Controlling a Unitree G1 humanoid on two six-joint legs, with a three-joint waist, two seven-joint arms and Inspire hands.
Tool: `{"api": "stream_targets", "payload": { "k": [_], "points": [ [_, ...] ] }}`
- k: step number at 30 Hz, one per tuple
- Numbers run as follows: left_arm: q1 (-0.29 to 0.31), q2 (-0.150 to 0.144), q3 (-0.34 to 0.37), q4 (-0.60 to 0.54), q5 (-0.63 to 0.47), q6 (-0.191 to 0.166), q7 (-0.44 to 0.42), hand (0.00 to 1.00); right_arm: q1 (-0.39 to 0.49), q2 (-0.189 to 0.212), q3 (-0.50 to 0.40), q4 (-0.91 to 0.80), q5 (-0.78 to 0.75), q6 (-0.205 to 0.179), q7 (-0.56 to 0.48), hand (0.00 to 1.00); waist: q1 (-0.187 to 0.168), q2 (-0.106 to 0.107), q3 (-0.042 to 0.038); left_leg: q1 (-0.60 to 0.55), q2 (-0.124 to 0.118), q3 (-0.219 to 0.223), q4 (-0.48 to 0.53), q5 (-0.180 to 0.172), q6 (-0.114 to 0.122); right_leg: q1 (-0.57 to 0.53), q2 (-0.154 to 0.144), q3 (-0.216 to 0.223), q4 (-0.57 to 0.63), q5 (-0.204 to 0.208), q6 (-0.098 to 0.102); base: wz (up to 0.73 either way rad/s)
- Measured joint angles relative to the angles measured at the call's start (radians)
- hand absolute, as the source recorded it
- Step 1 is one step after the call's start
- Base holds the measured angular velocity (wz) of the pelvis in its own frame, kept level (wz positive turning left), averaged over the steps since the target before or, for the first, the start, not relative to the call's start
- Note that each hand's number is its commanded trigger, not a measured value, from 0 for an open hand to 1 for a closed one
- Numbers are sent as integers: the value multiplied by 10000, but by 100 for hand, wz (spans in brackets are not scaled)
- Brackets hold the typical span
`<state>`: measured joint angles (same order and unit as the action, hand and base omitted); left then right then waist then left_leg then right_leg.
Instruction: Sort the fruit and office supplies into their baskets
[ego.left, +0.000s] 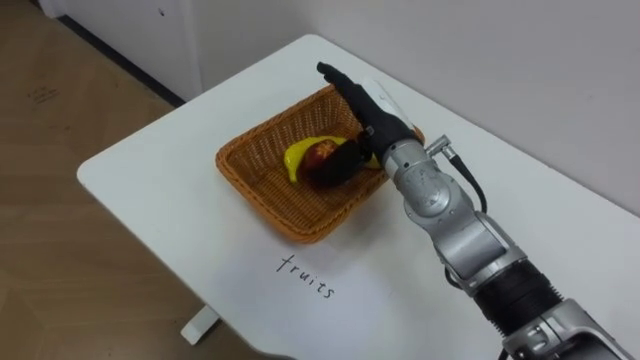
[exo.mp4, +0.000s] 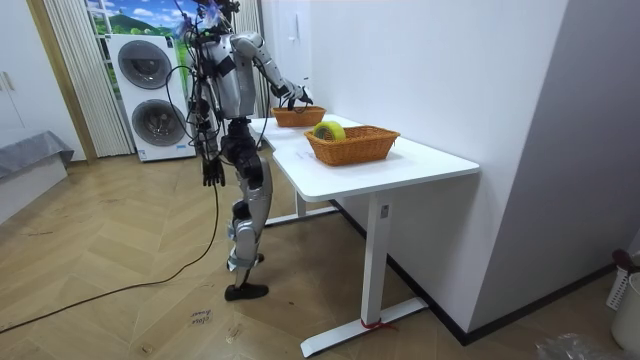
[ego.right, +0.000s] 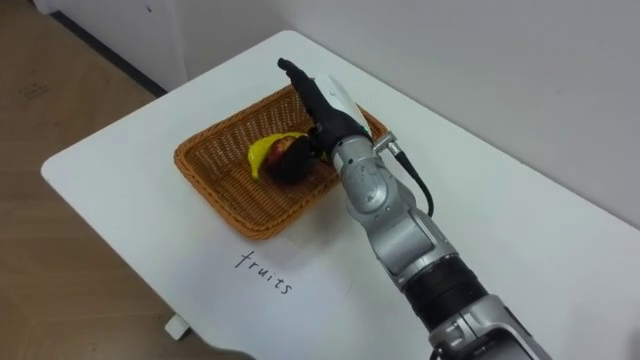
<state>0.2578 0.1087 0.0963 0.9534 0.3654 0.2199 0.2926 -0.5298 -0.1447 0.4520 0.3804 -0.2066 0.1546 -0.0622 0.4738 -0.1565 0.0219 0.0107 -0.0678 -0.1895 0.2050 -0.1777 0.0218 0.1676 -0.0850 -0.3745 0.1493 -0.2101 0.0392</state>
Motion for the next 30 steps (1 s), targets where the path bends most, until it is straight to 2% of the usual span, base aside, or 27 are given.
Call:
{"api": "stream_targets", "payload": {
  "k": [24, 26, 30],
  "points": [
    [-137, 5, 0, -6, -9, -7, 194, 0, 0, -14, 4, -11, 48, 0, -1, 0, -38, -42, -18, -132, 22, 151, -6, -1, -1, -117, -2, -3, 10, 0, 0, 0],
    [-206, 0, 8, -3, -19, -6, 293, 0, -17, -39, -48, -142, -61, -1, -2, 0, -131, -86, -50, -152, 24, 164, 7, -1, -1, -173, -1, 73, 9, 0, -1, 0],
    [-207, 35, 21, -7, -20, -1, 287, 0, -467, -125, -66, -194, -420, 0, -8, 0, -468, -67, -45, -122, 22, 205, 14, 1, 0, -157, -8, 160, -3, 0, -1, -2]
  ]
}}
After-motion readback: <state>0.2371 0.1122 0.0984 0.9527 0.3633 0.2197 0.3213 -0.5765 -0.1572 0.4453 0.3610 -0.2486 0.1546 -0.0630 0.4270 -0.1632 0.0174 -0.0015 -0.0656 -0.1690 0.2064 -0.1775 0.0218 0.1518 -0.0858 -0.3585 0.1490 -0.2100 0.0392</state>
